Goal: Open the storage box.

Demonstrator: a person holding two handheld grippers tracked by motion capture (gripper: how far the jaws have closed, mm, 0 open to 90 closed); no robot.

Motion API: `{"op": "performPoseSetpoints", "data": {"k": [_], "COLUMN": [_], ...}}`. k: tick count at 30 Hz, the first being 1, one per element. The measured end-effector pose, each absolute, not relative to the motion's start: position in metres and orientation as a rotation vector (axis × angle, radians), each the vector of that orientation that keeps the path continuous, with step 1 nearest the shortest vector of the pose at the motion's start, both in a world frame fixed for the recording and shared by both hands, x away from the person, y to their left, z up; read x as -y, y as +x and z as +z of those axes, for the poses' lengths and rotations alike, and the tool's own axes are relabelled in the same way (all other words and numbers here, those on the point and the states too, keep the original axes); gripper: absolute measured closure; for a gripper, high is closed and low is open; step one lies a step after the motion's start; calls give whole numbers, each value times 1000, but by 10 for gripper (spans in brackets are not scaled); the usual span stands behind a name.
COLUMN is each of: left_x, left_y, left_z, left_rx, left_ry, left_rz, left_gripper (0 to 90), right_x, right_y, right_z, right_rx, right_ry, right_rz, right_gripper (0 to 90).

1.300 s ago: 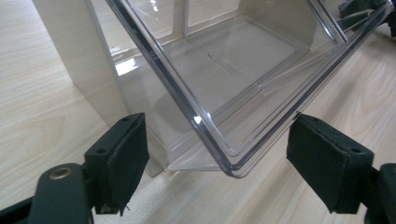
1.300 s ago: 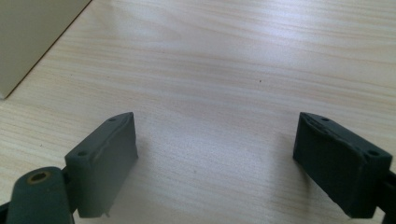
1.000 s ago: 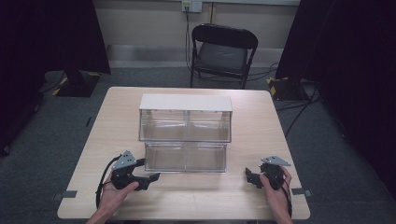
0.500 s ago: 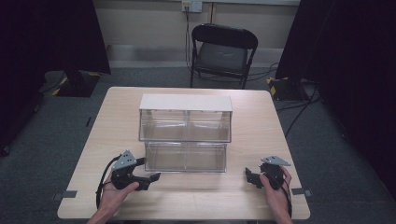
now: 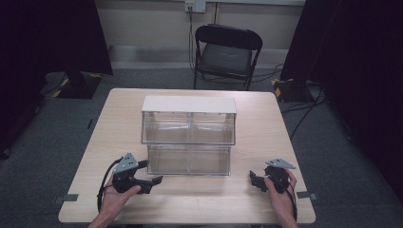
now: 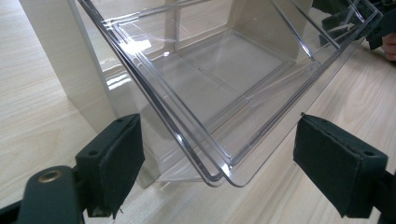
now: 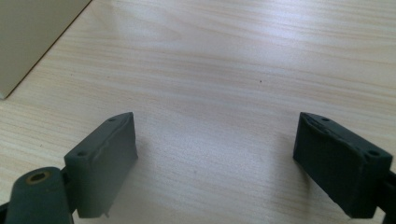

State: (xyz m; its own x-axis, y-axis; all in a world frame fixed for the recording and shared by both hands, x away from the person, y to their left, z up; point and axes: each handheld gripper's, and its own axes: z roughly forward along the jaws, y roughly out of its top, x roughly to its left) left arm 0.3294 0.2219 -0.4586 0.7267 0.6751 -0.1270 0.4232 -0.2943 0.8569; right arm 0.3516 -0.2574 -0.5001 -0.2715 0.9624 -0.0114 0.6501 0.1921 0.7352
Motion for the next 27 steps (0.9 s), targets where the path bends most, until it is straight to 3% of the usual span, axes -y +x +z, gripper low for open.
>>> {"op": "performPoseSetpoints", "data": {"k": [27], "left_x": [-221], "left_y": [329], "left_z": [-449], "left_rx": [-844], "left_ry": [1885], "left_rz": [358], "left_gripper": [161], "right_x": [257], "right_y": [352], "right_z": [-500], "right_rx": [-1996], "right_ry": [1502], "right_rz": [862], "right_gripper": [122]}}
